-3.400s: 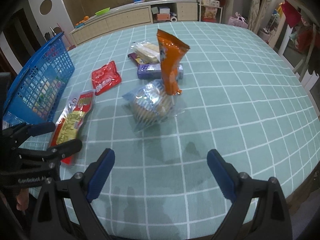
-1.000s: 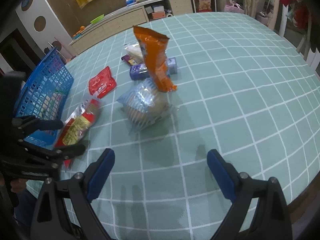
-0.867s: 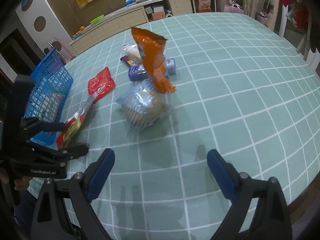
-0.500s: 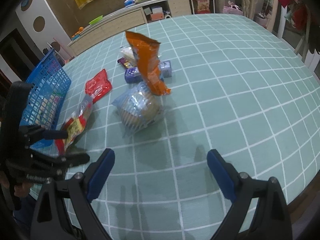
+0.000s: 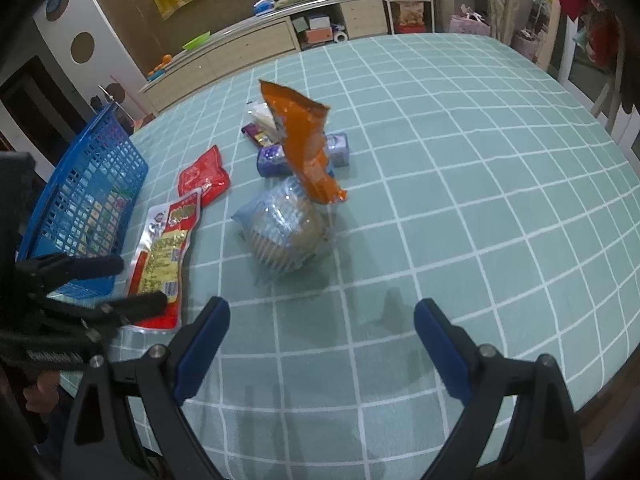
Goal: Organize snacks
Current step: 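Close the left tool on the end of the red-and-white sausage pack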
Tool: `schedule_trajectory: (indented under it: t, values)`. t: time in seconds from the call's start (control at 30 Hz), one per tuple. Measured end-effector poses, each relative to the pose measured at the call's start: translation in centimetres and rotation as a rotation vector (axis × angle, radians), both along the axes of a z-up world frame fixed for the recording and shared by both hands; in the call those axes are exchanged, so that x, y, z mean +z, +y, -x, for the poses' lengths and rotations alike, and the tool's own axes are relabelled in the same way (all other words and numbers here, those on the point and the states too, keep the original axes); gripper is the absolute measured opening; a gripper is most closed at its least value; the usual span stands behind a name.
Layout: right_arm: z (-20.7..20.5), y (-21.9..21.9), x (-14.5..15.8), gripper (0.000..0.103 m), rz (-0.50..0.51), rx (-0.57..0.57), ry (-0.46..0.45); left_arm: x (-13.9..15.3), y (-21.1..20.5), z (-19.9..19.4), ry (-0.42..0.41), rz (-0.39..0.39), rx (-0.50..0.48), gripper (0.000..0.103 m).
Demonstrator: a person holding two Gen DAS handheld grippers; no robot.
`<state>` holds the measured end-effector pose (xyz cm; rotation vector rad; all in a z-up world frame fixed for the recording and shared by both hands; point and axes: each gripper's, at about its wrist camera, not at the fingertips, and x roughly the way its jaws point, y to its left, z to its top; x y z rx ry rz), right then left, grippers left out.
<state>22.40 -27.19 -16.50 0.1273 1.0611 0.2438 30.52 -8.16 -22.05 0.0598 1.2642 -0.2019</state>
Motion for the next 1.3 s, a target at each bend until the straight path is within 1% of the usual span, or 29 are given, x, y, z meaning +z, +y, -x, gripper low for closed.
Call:
schedule_trajectory:
  t: [0.07,0.13,0.17,0.23,0.3,0.33,0.37,0.5,0.57,0.67,0.8,0.9,0.93,0.97,1.0,1.03,1.07,1.1,1.13,1.17,1.27,1.3]
  values:
    - [-0.2,0.1,0.1,0.096,0.005,0.005,-0.003,0.2,1.2,-0.1,0.004,0.02,0.053,0.086]
    - [-0.4,0.3,0.1,0.096,0.007,0.008,-0.007,-0.3,2.1,-0.6,0.035,0.055,0.091,0.086]
    - [-0.4,0.4,0.1,0.096,0.007,0.01,-0.007,-0.7,2.8,-0.1,0.056,0.062,0.106,0.086]
    - [-0.5,0.7,0.0,0.096,0.009,0.017,-0.009,-2.6,3.8,-0.7,0.1,0.076,0.13,0.086]
    - [-0.5,1.0,-0.1,0.096,0.017,0.027,-0.009,-3.6,3.9,-1.5,0.124,0.092,0.16,0.086]
    - [-0.5,1.1,-0.1,0.096,0.02,0.031,-0.008,-3.4,3.8,-1.7,0.116,0.071,0.165,0.086]
    - [-0.5,1.2,-0.1,0.096,0.024,0.035,-0.007,-3.1,3.7,-1.8,0.114,0.069,0.161,0.087]
    - [-0.6,1.0,-0.4,0.096,0.027,0.03,0.001,-3.4,2.9,-3.1,0.111,0.081,0.137,0.087]
    - [-0.7,0.8,-0.5,0.096,0.027,0.022,0.003,-3.7,2.3,-3.8,0.11,0.074,0.133,0.087]
    - [-0.9,0.7,-0.4,0.096,0.029,0.022,0.002,-4.0,1.0,-5.0,0.098,0.046,0.138,0.087]
    - [-1.3,0.9,-0.2,0.096,0.047,0.036,-0.003,-4.4,0.2,-5.5,0.089,0.015,0.169,0.087]
    - [-1.9,0.8,0.3,0.096,0.051,0.069,-0.018,-4.7,-0.8,-5.7,0.084,-0.014,0.178,0.087]
    - [-2.1,0.7,0.4,0.096,0.056,0.082,-0.027,-4.0,0.0,-4.6,0.083,-0.026,0.176,0.085]
    - [-2.4,0.7,0.5,0.096,0.064,0.094,-0.032,-4.0,0.3,-4.0,0.079,-0.043,0.177,0.081]
    - [-2.6,0.7,0.5,0.096,0.067,0.102,-0.035,-4.0,0.1,-3.9,0.074,-0.057,0.18,0.079]
    - [-2.7,0.7,0.5,0.096,0.067,0.111,-0.038,-3.9,-0.5,-3.6,0.072,-0.056,0.183,0.072]
    - [-2.9,0.7,0.5,0.096,0.065,0.12,-0.041,-3.7,-0.6,-3.5,0.069,-0.054,0.187,0.063]
    - [-2.9,0.8,0.5,0.096,0.063,0.127,-0.044,-3.5,-0.8,-3.3,0.067,-0.05,0.192,0.059]
    - [-2.9,1.0,0.4,0.096,0.059,0.141,-0.045,-3.4,-0.8,-3.2,0.071,-0.025,0.196,0.054]
    - [-3.0,1.3,0.3,0.096,0.054,0.16,-0.044,-2.9,-0.4,-3.2,0.074,-0.015,0.198,0.053]
    - [-3.3,2.2,-0.2,0.096,0.044,0.209,-0.037,-2.7,0.1,-3.0,0.071,0.017,0.204,0.048]
    - [-3.4,2.4,-0.3,0.095,0.042,0.219,-0.034,-1.7,0.5,-3.0,0.066,0.023,0.203,0.046]
